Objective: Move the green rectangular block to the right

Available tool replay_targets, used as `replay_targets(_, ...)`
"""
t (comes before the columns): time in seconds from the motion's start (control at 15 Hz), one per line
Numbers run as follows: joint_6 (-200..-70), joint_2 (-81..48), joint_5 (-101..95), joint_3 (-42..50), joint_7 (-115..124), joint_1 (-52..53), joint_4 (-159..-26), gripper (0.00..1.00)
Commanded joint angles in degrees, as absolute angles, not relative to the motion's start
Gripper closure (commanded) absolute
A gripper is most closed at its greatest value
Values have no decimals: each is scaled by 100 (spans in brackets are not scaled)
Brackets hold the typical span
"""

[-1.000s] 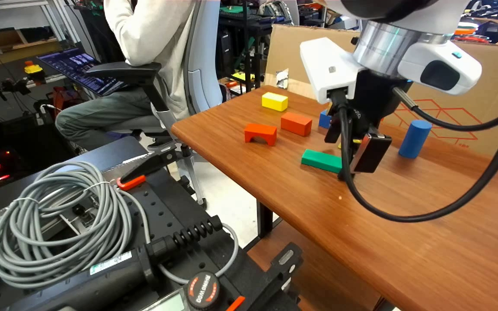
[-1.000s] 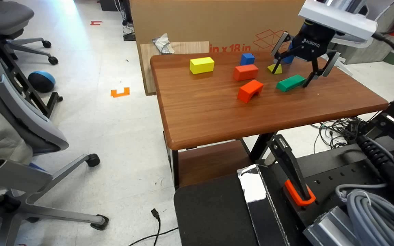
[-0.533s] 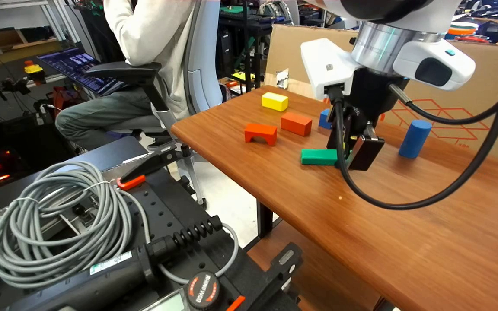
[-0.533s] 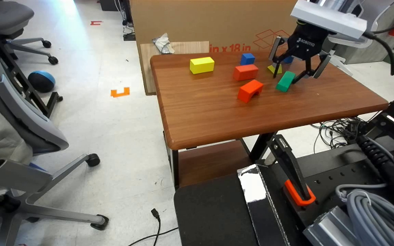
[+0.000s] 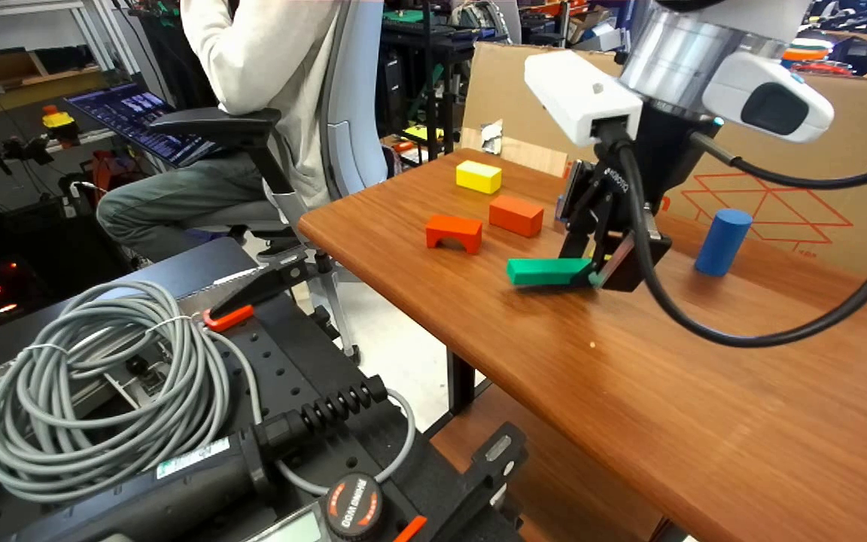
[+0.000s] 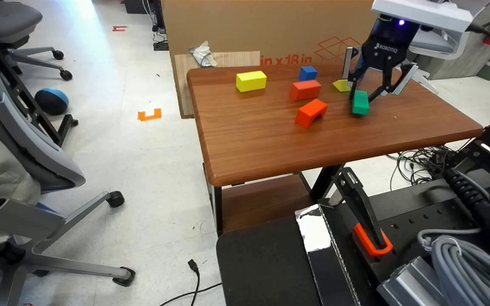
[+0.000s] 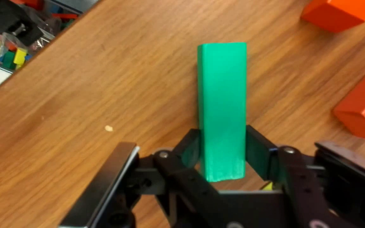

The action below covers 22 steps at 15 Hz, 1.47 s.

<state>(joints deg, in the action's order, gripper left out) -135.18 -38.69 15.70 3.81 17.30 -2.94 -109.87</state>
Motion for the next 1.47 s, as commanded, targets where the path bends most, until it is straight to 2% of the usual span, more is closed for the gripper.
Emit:
replay_targets(0.0, -12424, -3552, 1392, 366, 1149, -593, -10836, 85)
replay_targets(0.2, -12072, -3480, 1151, 504, 872, -688, -10627, 85)
replay_targets(0.4, -12443, -3582, 1044, 644, 902, -748, -10385, 85)
replay_targets(1.0, -12035, -4766, 686, 721, 642, -952, -8678, 85)
replay_targets(1.4, -12112, -5298, 339, 830, 350, -1066, -8230, 85)
